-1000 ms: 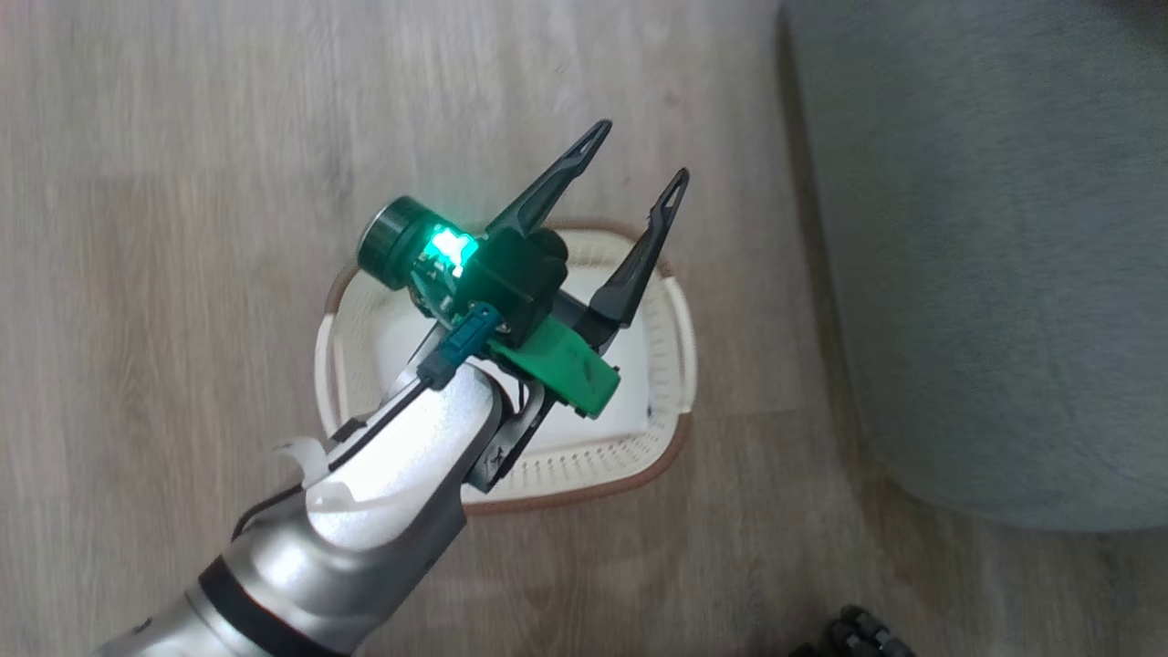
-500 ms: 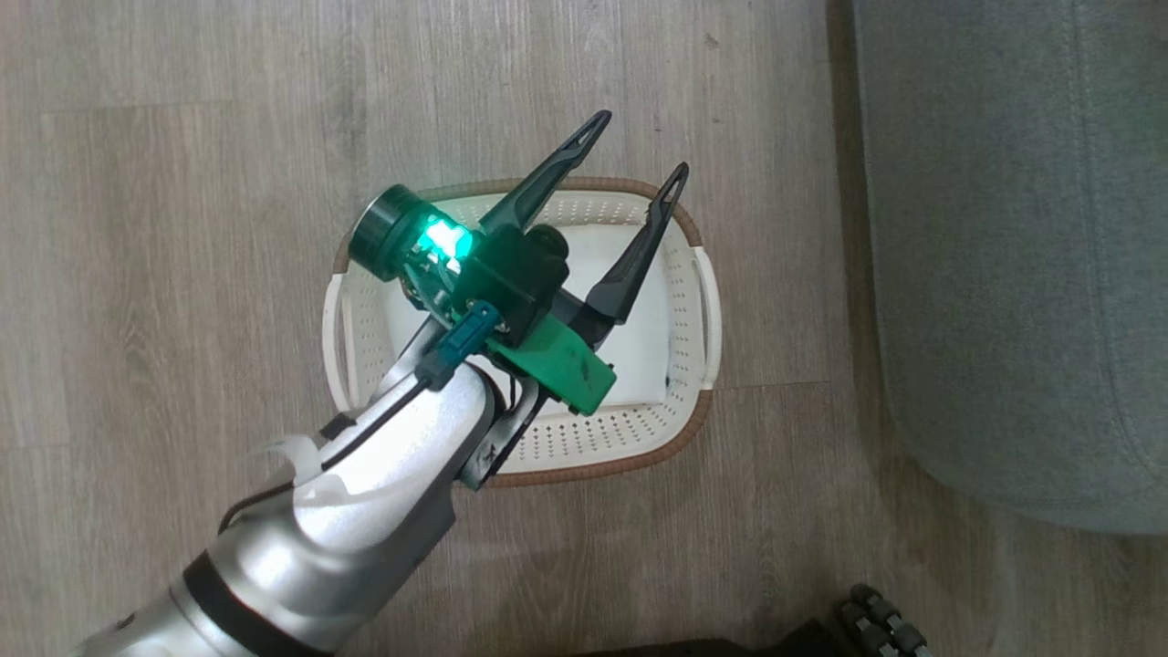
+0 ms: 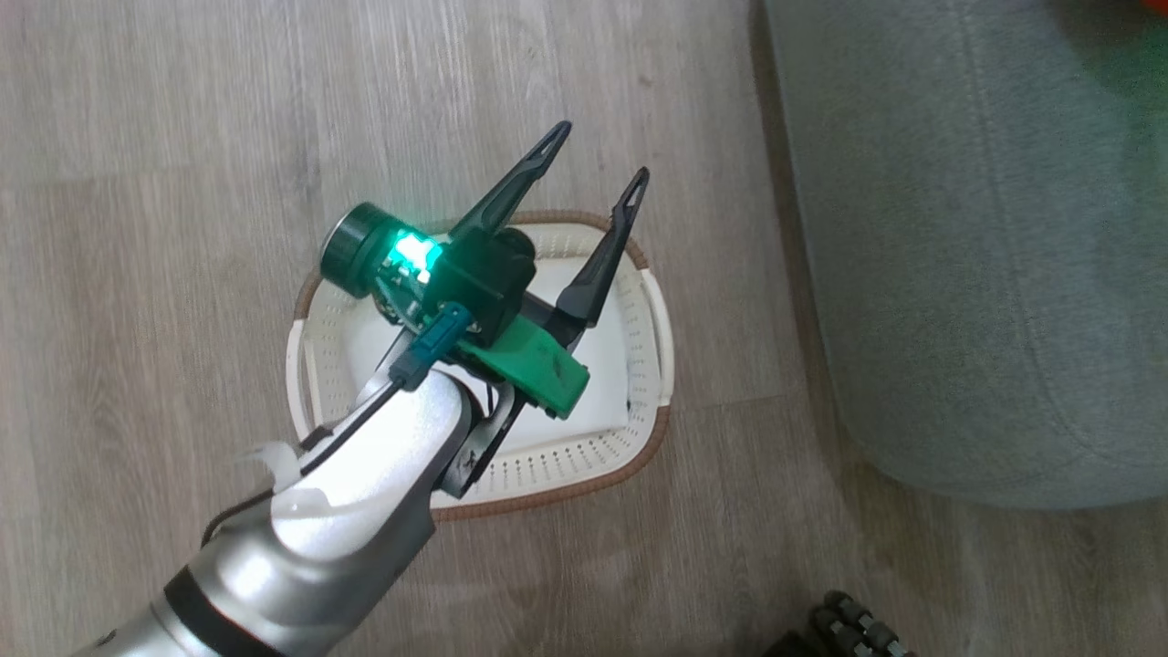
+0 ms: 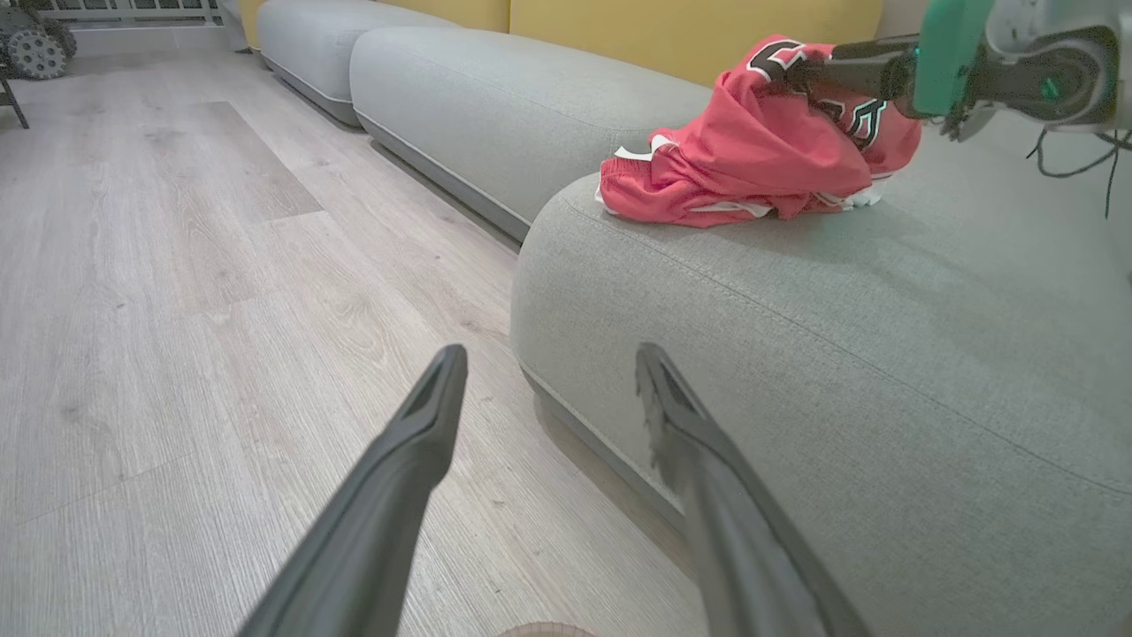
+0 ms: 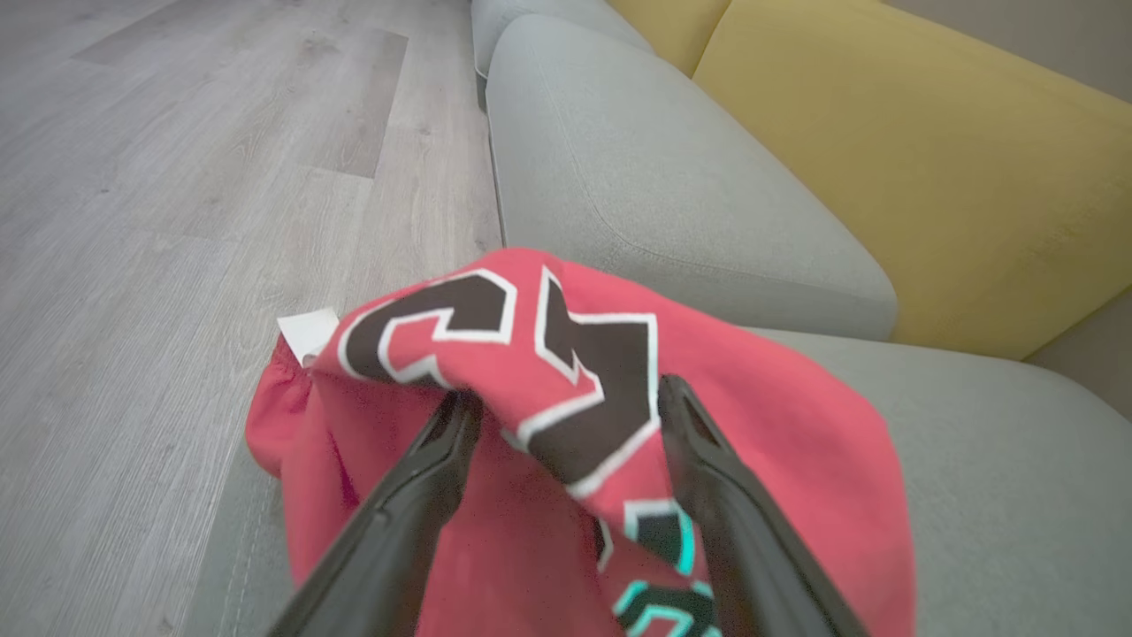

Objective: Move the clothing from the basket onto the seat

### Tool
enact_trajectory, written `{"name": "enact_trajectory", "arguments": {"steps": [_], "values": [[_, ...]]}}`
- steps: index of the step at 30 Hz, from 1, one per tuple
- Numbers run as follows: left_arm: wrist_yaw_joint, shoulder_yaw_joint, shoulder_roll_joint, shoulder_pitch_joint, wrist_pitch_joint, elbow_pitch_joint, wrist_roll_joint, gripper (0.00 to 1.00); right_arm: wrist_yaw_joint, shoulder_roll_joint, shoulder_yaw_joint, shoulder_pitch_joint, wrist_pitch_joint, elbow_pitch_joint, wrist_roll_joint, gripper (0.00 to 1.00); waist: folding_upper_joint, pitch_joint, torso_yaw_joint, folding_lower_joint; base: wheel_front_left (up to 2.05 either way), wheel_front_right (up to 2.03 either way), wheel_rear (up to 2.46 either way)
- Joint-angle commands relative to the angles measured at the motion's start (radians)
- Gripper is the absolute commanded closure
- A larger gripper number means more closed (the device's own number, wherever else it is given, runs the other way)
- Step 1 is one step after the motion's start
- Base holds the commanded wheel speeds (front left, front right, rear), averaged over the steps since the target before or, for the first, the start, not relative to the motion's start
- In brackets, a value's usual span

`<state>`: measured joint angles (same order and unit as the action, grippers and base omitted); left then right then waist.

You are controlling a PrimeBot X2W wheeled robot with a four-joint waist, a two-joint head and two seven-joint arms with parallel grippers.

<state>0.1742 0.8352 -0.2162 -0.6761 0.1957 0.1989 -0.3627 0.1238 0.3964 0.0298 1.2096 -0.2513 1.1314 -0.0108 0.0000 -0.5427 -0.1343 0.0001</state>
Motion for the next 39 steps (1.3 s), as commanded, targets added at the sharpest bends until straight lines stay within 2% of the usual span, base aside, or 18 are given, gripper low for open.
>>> {"name": "enact_trajectory", "arguments": {"steps": [1, 11, 20, 30, 39], "values": [[0.005, -0.033, -0.017, 0.006, 0.007, -0.035, -0.007, 0.0, 0.007, 0.008, -0.023, -0.036, -0.01, -0.036, -0.027, 0.0, 0.0, 0.028, -0.018, -0.0001, 0.0, 0.0, 0.0], [0.01, -0.052, -0.008, 0.053, 0.033, -0.006, -0.053, 0.0, 0.007, 0.049, -0.179, -0.174, -0.01, -0.127, -0.198, 0.0, 0.0, 0.138, -0.026, -0.0001, 0.0, 0.0, 0.0], [0.062, -0.139, -0.004, 0.132, 0.062, 0.011, -0.087, 0.0, 0.007, 0.078, -0.25, -0.287, -0.01, -0.311, -0.288, 0.0, 0.0, 0.26, 0.022, -0.0001, 0.0, 0.0, 0.0], [0.1, -0.285, -0.02, 0.291, 0.066, -0.023, -0.094, 0.0, 0.007, -0.026, -0.199, -0.469, -0.01, -0.509, -0.289, 0.0, 0.0, 0.387, 0.082, -0.0001, 0.0, 0.0, 0.0], [0.111, -0.427, -0.023, 0.482, 0.066, -0.071, -0.068, 0.0, 0.007, -0.179, -0.139, -0.7, -0.001, -0.712, -0.199, 0.0, 0.0, 0.484, 0.134, -0.0001, 0.0, 0.0, 0.0]]}}
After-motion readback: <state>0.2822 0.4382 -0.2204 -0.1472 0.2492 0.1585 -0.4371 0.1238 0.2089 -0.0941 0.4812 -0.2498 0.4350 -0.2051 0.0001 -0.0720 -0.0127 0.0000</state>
